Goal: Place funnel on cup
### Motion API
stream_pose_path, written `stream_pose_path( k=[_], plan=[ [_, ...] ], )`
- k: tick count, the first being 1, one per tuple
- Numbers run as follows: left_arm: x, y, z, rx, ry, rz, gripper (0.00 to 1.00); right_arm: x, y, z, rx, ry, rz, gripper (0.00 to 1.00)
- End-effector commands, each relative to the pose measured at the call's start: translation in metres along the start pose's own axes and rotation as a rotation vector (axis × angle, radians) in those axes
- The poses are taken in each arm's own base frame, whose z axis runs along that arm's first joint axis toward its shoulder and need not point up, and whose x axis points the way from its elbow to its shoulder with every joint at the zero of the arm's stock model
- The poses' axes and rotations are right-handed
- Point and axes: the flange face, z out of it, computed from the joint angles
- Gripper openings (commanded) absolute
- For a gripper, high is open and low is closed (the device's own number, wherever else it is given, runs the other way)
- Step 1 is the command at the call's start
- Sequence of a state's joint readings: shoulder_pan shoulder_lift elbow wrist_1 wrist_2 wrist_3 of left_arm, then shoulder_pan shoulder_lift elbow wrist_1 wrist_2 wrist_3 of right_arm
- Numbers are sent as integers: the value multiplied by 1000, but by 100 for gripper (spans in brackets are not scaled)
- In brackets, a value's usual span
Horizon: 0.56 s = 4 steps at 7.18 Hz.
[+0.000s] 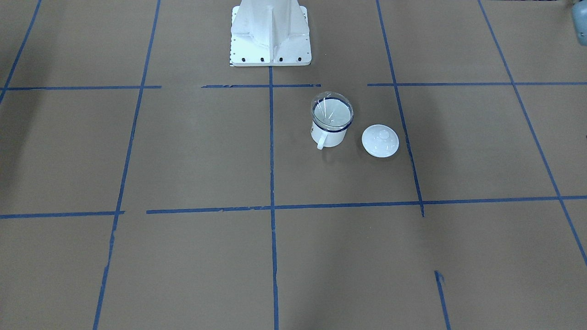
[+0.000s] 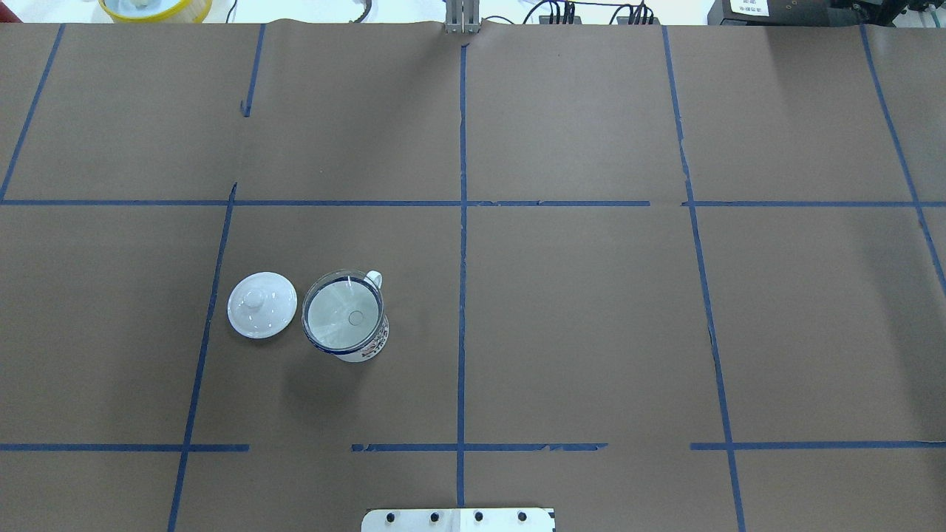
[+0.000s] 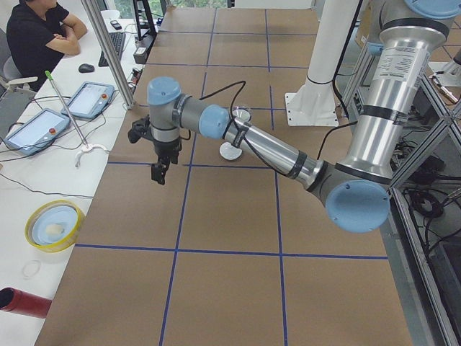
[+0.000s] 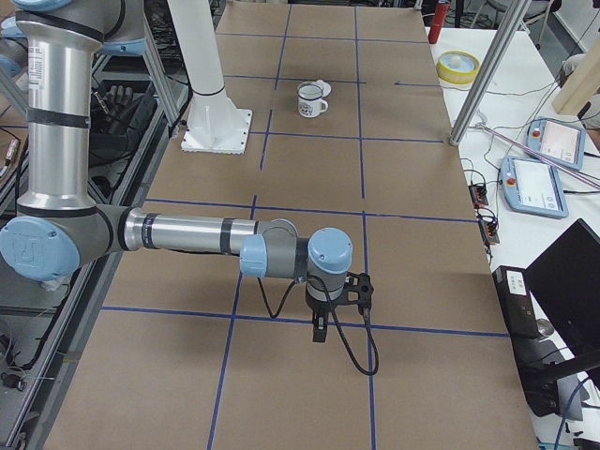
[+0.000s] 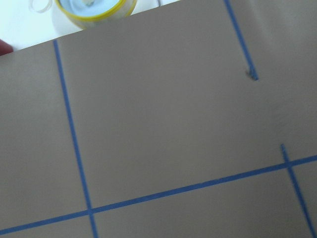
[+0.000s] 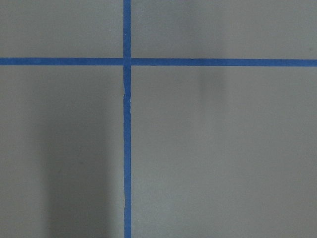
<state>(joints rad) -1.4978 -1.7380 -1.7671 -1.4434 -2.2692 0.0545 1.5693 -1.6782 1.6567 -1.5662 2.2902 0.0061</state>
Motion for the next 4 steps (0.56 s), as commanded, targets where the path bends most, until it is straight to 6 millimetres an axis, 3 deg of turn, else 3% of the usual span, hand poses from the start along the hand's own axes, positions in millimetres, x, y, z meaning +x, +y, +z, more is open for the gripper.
stream_pose_path(
  k=[1, 4],
  plan=[
    [-50, 60, 31, -44, 15, -42, 100, 0, 0, 0, 0, 0, 0, 100],
    [-111, 105, 43, -71, 11, -164, 100, 0, 0, 0, 0, 0, 0, 100]
  ],
)
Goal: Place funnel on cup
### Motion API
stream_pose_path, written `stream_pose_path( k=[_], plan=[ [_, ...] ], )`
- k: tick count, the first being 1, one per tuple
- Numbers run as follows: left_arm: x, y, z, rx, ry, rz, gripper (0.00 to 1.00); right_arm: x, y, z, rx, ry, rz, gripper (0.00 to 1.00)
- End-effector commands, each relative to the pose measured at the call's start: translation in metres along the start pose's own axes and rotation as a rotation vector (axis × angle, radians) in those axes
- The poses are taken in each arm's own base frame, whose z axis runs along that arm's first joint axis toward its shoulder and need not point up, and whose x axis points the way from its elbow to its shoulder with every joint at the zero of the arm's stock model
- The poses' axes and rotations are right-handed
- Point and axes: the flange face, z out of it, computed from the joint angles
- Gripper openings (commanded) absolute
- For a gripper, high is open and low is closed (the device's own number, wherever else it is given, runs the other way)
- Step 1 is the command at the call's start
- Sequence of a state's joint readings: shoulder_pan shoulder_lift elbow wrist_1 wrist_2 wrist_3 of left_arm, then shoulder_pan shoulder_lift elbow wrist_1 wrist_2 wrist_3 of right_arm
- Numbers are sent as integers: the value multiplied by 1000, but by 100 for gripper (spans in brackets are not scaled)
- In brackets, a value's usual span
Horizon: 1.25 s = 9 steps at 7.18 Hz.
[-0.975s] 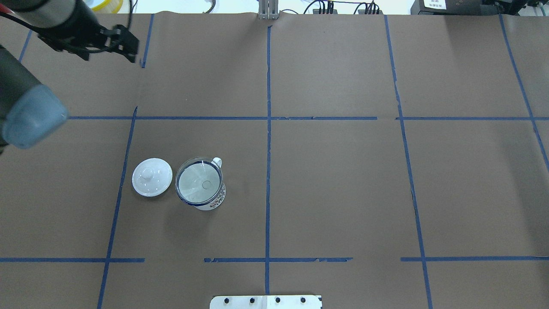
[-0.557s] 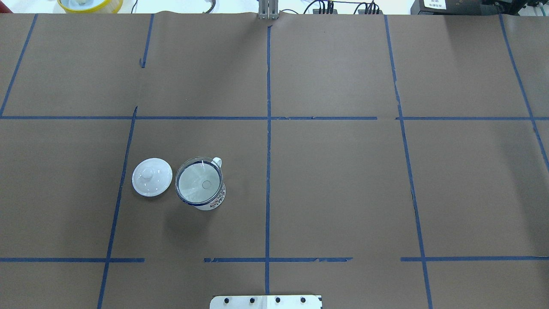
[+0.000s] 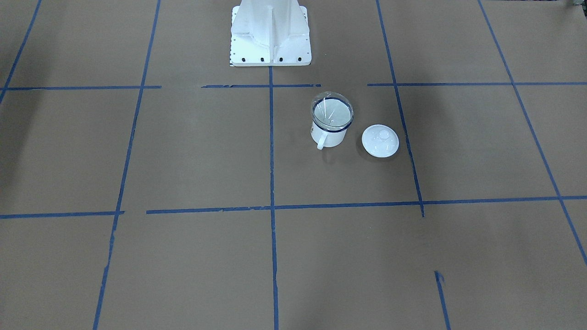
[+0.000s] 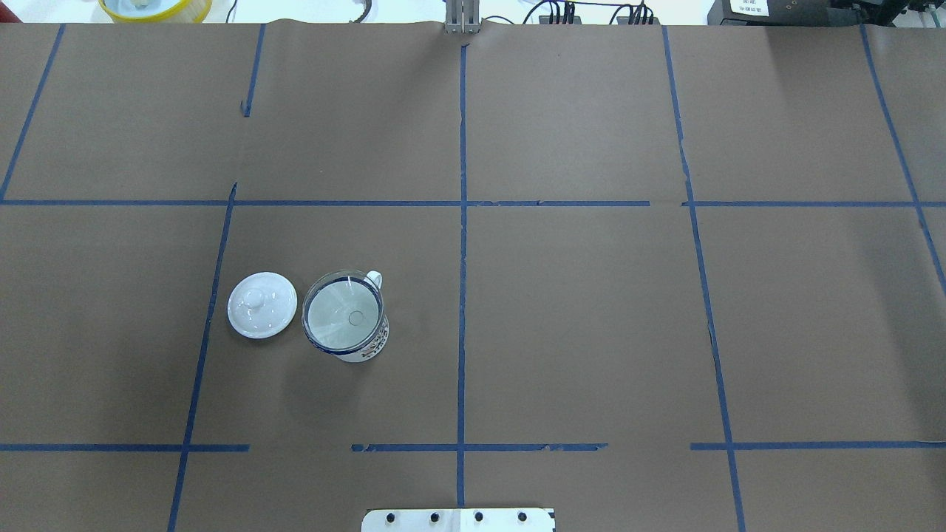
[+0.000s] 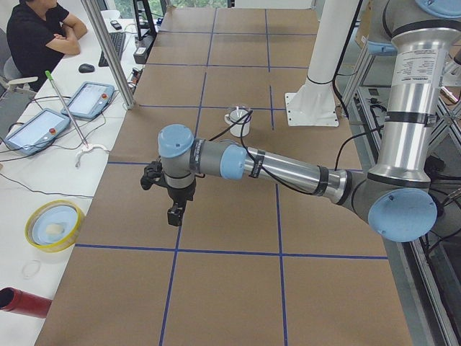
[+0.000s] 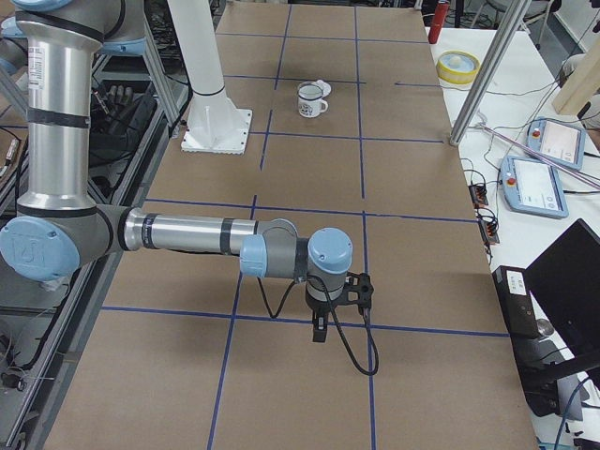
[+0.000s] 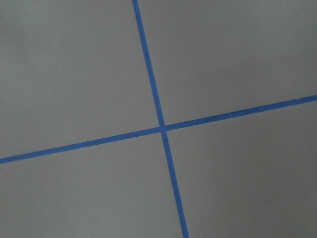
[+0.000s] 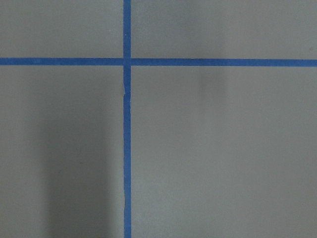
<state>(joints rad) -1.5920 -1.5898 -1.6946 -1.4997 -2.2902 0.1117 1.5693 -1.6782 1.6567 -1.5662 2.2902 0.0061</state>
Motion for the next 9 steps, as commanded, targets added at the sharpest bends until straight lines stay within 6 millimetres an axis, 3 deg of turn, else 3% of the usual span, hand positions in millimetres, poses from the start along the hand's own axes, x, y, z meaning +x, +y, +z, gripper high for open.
stream_pose_path(
  k=[1, 2, 9],
  plan=[
    [-30, 26, 14, -24, 32, -64, 100, 0, 0, 0, 0, 0, 0, 100],
    [-35, 31, 23, -38, 51, -77, 100, 0, 0, 0, 0, 0, 0, 100],
    [-31, 28, 20, -30, 52, -71, 100, 0, 0, 0, 0, 0, 0, 100]
  ],
)
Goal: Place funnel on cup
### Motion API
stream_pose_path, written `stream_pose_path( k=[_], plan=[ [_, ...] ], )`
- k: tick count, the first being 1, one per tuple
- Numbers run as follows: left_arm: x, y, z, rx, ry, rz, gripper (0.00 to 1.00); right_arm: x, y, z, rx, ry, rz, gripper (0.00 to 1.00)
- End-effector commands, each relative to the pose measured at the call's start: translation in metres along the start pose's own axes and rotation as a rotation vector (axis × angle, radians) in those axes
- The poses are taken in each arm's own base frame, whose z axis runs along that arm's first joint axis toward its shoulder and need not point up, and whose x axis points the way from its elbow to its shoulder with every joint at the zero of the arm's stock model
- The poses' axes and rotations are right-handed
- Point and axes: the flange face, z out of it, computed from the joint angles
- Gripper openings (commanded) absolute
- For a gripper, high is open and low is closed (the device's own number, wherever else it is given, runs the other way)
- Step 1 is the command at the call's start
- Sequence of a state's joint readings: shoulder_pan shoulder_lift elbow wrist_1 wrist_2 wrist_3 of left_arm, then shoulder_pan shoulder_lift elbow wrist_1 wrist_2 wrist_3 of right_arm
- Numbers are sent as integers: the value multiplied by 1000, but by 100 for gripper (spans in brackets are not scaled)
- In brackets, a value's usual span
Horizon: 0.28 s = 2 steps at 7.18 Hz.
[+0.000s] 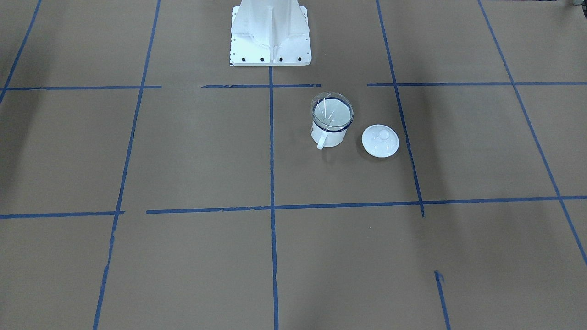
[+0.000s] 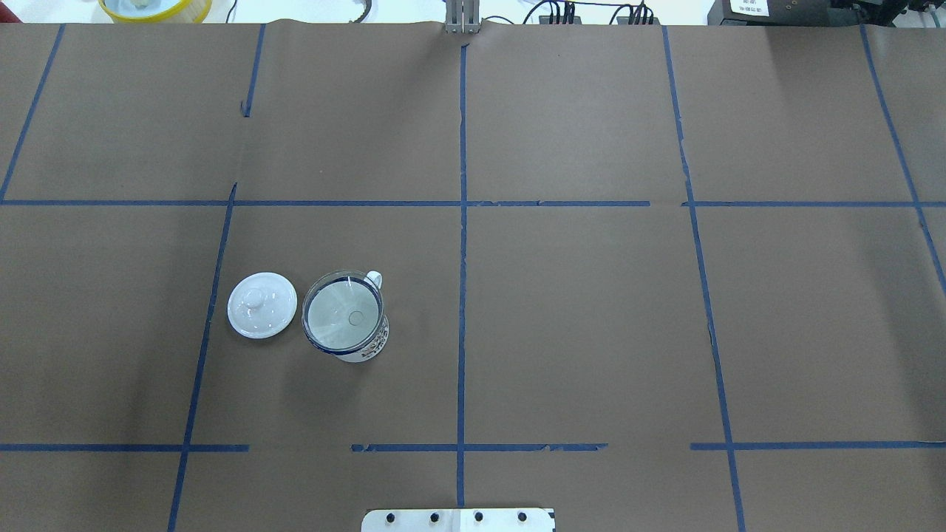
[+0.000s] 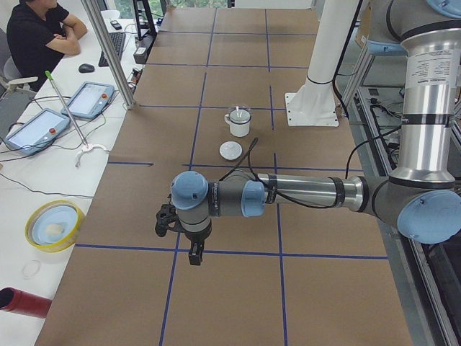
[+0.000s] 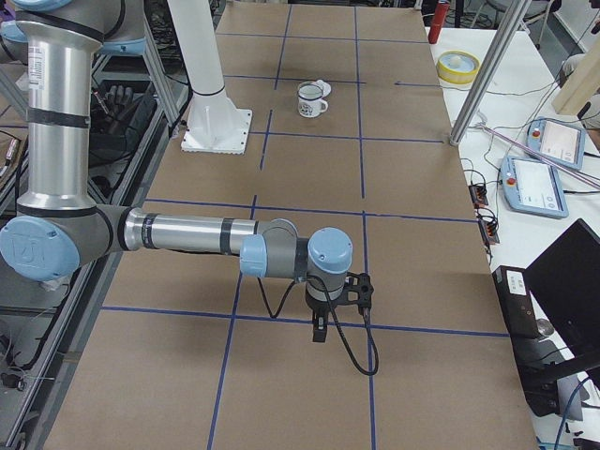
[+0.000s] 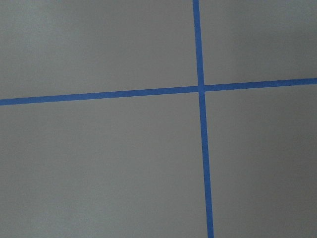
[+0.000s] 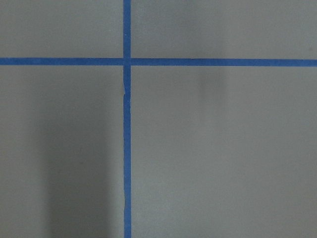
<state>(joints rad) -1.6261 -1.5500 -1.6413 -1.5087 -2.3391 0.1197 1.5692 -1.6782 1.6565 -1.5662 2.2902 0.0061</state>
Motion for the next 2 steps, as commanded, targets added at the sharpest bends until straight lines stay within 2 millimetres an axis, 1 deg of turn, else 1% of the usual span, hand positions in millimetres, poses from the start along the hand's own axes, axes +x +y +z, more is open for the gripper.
stream_pose_path(
  k=[1, 2],
  plan=[
    [2, -1, -2, 3, 0, 3, 100, 0, 0, 0, 0, 0, 0, 100],
    [3, -2, -3, 5, 0, 5, 100, 0, 0, 0, 0, 0, 0, 100]
  ],
)
